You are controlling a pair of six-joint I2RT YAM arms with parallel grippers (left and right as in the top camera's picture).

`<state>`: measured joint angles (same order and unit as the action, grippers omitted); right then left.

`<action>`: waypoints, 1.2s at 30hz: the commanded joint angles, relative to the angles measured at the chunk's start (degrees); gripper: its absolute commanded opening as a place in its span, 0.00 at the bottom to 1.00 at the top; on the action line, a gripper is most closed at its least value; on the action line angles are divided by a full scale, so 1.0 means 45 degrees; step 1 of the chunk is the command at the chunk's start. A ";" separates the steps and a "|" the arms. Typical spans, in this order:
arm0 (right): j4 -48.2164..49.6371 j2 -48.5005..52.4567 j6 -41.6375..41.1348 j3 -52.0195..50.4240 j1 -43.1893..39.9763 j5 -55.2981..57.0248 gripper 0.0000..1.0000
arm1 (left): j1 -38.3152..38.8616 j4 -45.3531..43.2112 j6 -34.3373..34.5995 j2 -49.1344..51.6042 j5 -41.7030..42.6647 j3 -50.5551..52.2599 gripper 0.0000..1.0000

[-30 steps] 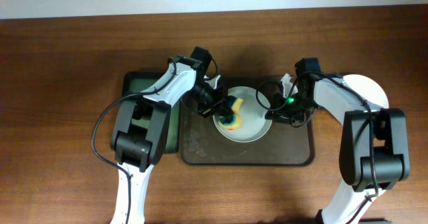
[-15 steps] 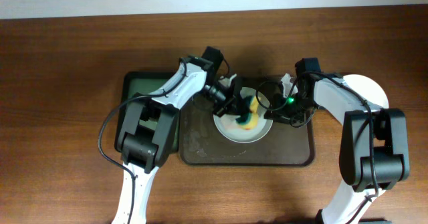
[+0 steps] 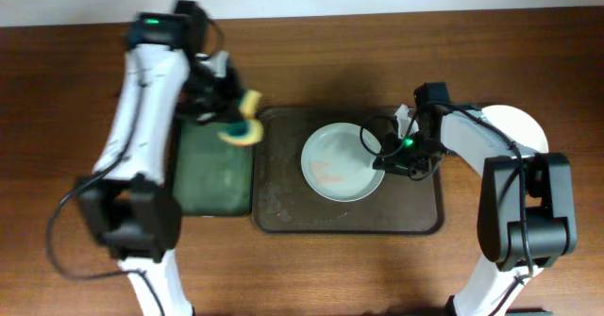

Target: Clean dirty plates on tray and stack at the side

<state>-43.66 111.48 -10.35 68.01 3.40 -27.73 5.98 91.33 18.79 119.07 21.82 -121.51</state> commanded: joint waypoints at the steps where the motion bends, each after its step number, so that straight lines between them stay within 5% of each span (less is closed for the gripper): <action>1: 0.0311 -0.0083 0.0087 -0.0112 0.0801 0.1107 0.07 | -0.1268 0.0709 -0.0437 -0.1433 -0.3691 -0.0233 0.00; 6: 0.0602 -0.0301 -0.0257 0.0641 0.1413 0.1277 0.04 | -0.1807 0.1132 -0.0379 -0.2074 -0.5717 -0.0233 0.00; 20: -0.3376 -0.1219 -0.1345 0.5605 0.2234 0.3682 0.04 | -0.0928 0.1069 0.0627 -0.2958 -0.7057 -0.0199 0.00; 29: -0.0675 -0.1049 -0.3589 0.5785 0.5765 0.6397 0.04 | 0.0510 0.0991 0.0607 -0.3109 -0.7198 0.0087 0.00; 36: 0.1219 -0.0432 -0.3725 0.5785 0.8563 1.1098 0.04 | 0.0617 -0.0306 0.0583 -0.3109 -0.7820 0.0894 0.00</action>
<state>-39.75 107.96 -25.71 92.88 38.13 8.29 9.37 91.88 20.78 106.26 -10.63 -119.50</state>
